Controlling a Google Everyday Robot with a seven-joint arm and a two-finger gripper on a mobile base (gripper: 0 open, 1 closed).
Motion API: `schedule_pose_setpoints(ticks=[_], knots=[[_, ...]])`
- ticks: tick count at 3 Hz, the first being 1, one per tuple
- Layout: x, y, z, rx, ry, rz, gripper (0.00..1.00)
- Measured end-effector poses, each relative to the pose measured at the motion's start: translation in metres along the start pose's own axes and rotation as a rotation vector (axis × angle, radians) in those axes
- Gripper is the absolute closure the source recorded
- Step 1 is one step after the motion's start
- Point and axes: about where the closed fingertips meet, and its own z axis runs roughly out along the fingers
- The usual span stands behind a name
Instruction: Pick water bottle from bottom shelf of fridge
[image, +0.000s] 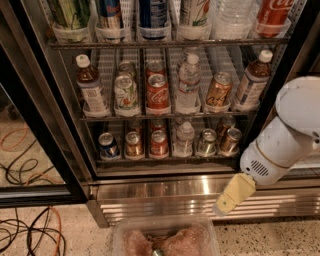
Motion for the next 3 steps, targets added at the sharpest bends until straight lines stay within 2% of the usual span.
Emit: schedule_pose_setpoints(ticks=[1, 2, 3], knots=[[0.0, 0.0, 0.003, -0.006, 0.002, 0.004, 0.0], [-0.003, 0.006, 0.012, -0.01, -0.013, -0.027, 0.0], [-0.009, 0.007, 0.05, -0.043, -0.061, 0.06, 0.0]])
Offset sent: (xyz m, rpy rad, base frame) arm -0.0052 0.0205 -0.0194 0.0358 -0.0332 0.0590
